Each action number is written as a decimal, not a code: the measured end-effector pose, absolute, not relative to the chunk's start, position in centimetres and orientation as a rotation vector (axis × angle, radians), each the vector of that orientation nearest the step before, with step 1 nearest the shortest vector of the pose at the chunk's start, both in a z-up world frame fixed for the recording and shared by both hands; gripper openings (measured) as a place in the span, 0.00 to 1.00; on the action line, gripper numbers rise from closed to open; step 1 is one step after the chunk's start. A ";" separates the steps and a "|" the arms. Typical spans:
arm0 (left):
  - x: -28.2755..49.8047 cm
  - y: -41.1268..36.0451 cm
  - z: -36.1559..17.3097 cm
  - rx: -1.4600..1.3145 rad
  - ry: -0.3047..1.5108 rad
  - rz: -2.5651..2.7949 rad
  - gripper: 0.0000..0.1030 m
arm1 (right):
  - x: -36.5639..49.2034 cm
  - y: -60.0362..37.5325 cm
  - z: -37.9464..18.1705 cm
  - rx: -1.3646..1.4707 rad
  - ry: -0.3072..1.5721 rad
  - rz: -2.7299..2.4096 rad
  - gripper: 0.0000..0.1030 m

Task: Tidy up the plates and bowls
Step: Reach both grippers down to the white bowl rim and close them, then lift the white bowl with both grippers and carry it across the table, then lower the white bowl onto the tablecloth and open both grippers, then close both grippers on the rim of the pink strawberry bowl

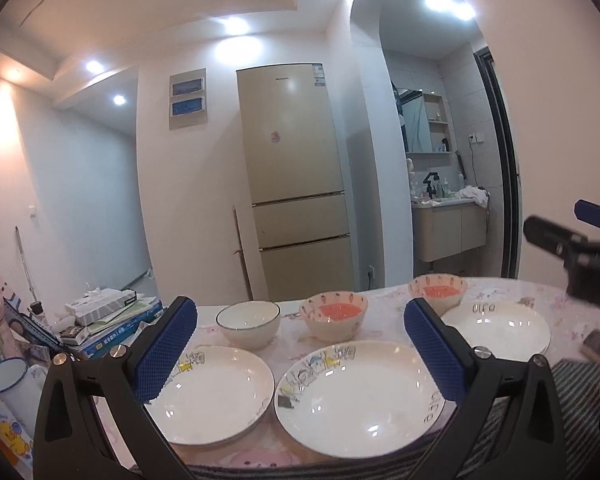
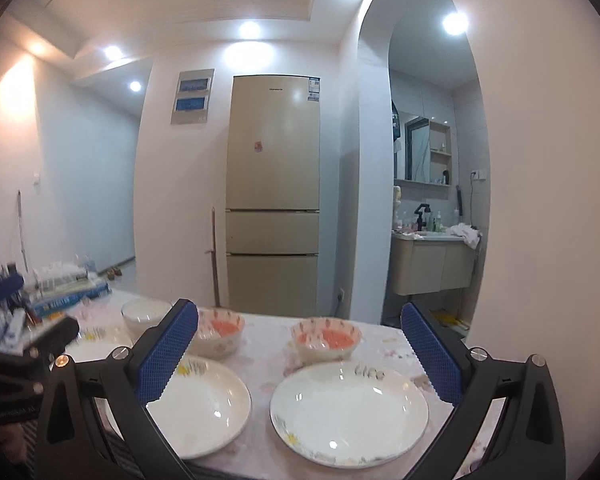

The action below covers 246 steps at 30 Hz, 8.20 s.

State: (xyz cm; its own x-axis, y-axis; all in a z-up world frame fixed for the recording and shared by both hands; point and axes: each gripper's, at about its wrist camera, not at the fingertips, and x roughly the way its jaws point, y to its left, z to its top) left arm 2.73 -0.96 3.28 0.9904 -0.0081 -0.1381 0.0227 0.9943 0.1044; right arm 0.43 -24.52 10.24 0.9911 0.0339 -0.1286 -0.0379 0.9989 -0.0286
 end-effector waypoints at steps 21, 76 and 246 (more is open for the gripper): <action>19.9 8.6 16.5 -0.096 0.210 0.119 0.85 | 23.1 -17.4 20.4 0.280 0.324 0.308 0.92; 35.8 17.6 -6.6 -0.486 1.025 -0.014 0.15 | 39.0 0.0 -5.9 0.075 1.028 0.387 0.22; 37.4 -18.4 -3.8 -0.148 0.895 -0.338 0.66 | 35.7 -41.1 -4.9 0.607 0.961 0.122 0.67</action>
State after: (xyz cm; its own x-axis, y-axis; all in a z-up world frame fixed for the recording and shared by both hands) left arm 37.39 -18.42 -3.85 0.5771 -0.3488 -0.7385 0.2264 0.9371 -0.2657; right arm 35.71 -41.11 -4.89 0.5797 0.3589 -0.7315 0.1639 0.8281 0.5361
